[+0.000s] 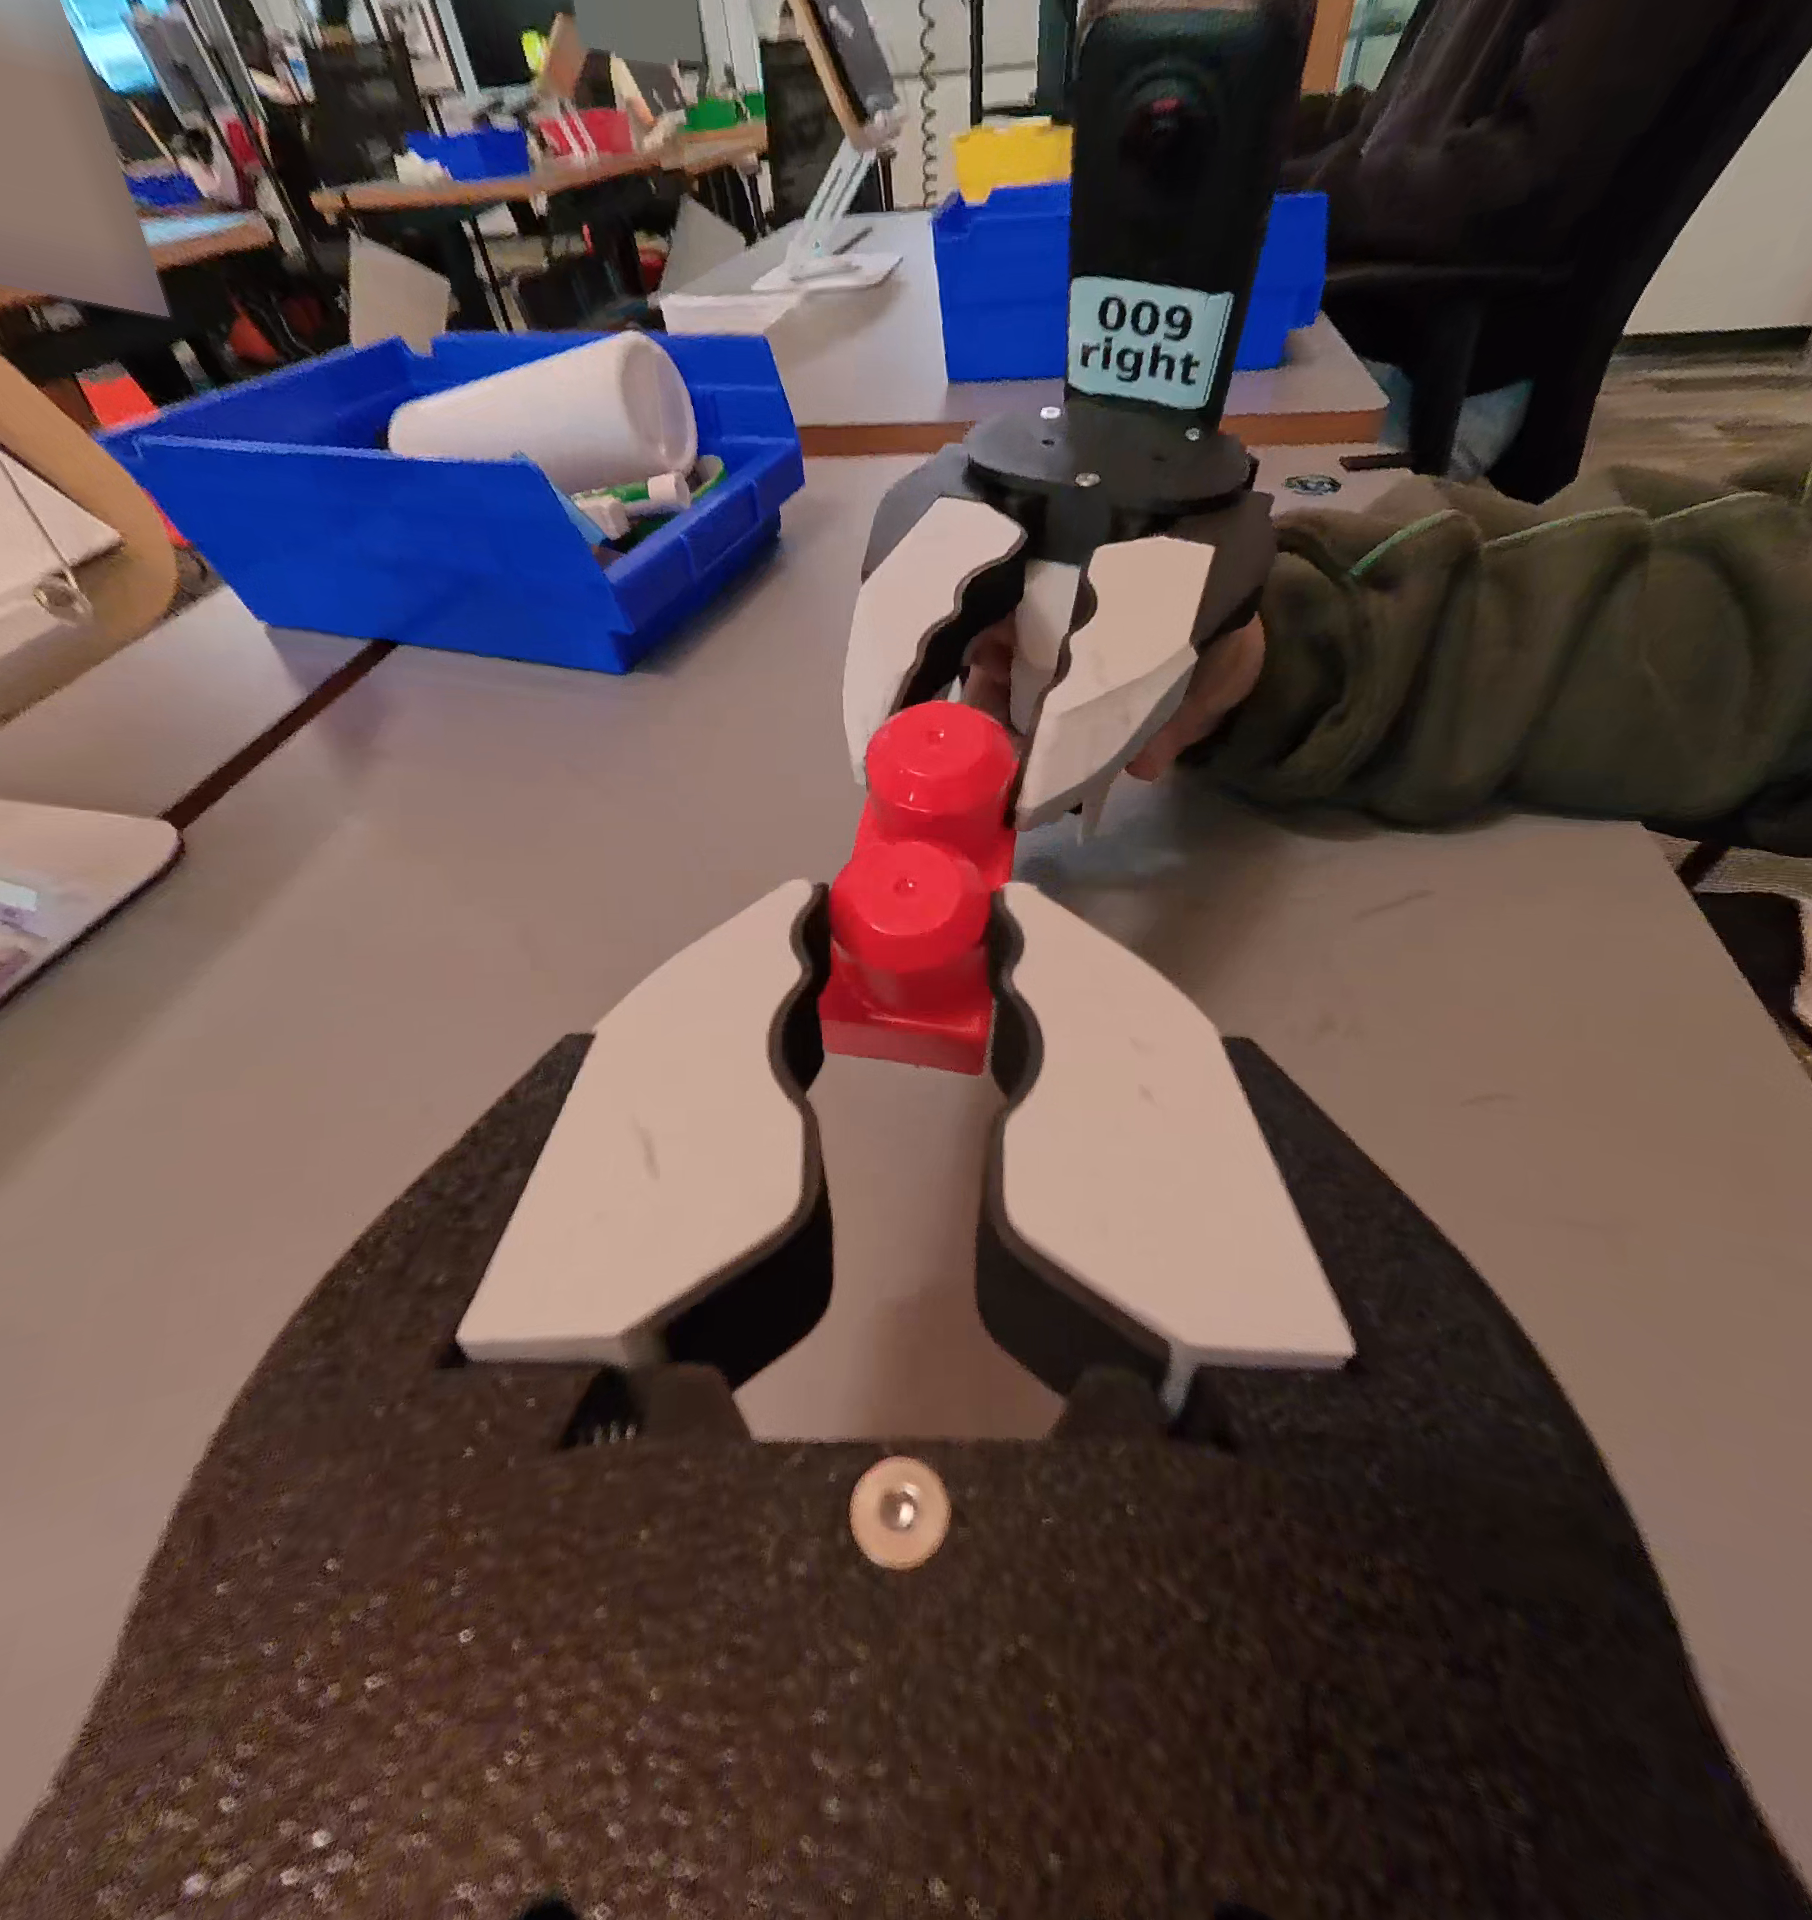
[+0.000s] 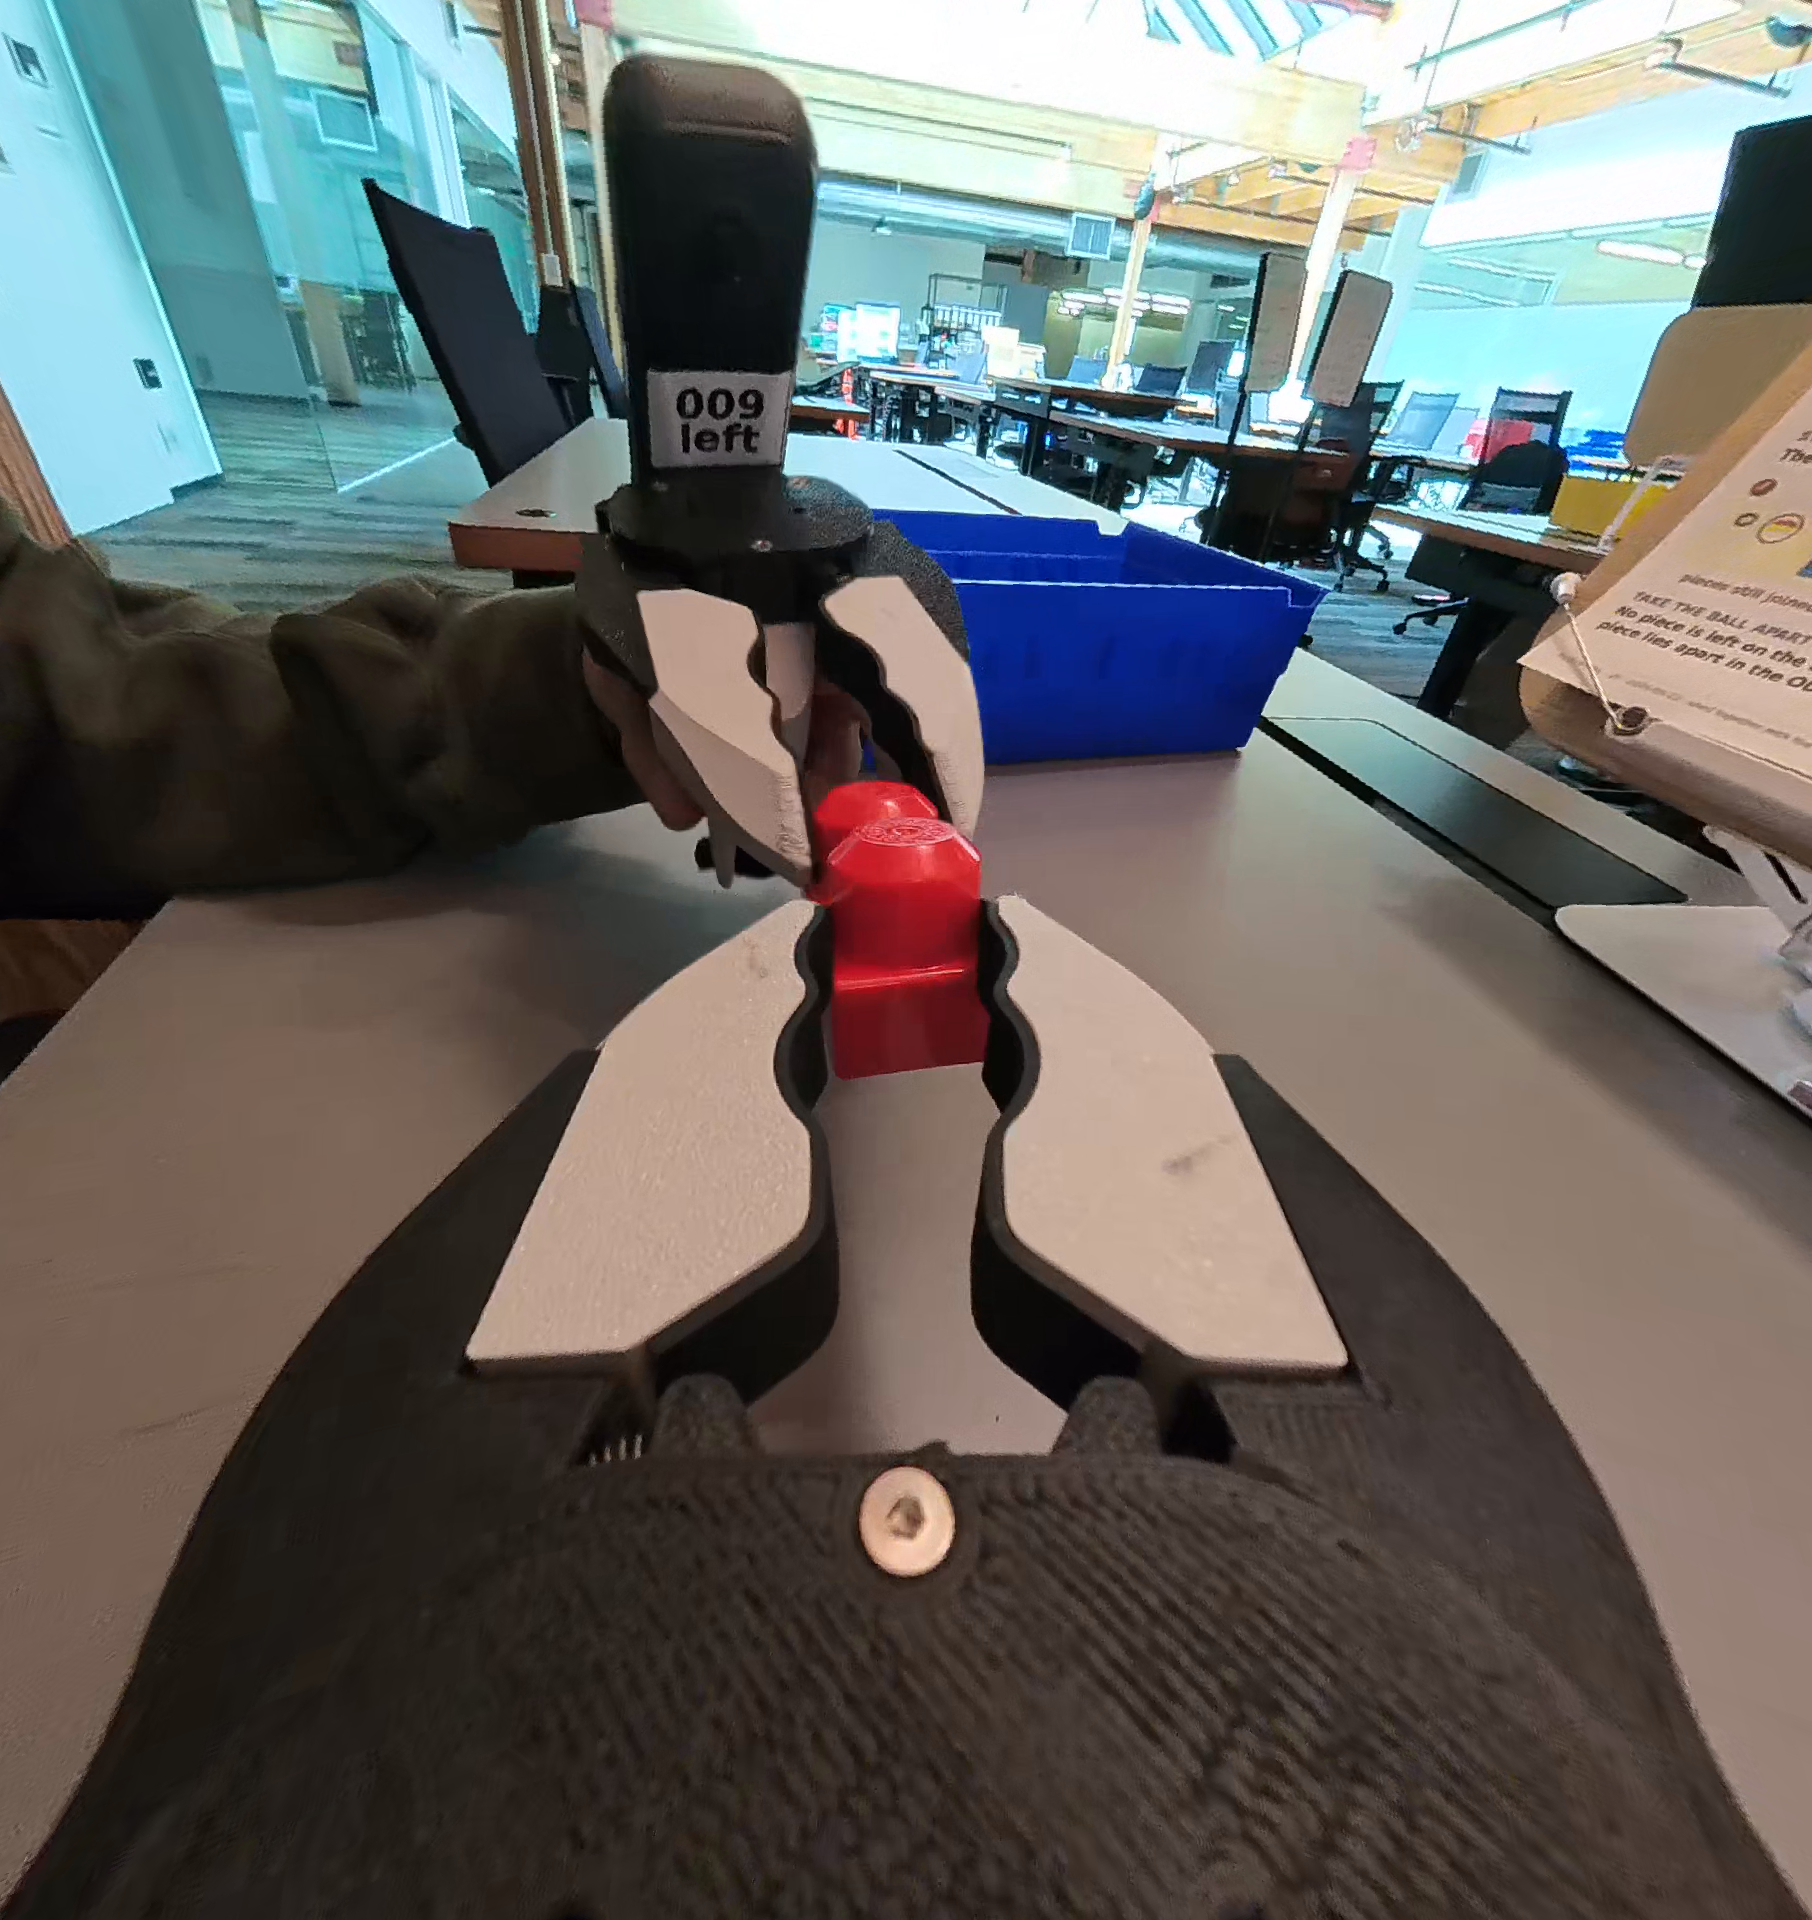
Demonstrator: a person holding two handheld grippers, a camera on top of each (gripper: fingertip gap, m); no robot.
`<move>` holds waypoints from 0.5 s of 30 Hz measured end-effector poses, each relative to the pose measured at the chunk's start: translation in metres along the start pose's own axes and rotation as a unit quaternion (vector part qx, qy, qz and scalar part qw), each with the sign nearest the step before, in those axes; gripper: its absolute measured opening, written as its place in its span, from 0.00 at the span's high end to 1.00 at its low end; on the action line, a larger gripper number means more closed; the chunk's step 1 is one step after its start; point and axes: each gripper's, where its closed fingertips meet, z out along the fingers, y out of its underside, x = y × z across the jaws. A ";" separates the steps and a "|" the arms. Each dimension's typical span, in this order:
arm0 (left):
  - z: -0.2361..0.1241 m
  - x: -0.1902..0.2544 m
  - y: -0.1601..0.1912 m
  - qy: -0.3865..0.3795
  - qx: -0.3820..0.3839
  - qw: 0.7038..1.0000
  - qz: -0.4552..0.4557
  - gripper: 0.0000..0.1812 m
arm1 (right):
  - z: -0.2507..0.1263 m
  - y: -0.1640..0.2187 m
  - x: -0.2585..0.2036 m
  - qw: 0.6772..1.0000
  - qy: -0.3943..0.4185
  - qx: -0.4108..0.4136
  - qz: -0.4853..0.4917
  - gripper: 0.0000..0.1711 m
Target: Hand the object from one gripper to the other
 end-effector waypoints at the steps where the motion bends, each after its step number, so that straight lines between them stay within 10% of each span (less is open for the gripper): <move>1: 0.000 -0.001 0.001 0.001 -0.004 1.000 -0.014 0.85 | 0.000 0.001 0.001 1.000 0.002 -0.001 0.000 0.84; 9: -0.002 -0.026 -0.034 -0.030 0.148 0.964 -0.221 0.85 | -0.003 -0.011 0.025 0.992 0.093 0.071 0.047 0.59; 15: 0.003 -0.017 -0.041 -0.001 0.177 0.958 -0.226 0.85 | -0.003 -0.021 0.024 0.983 0.080 0.125 0.106 0.60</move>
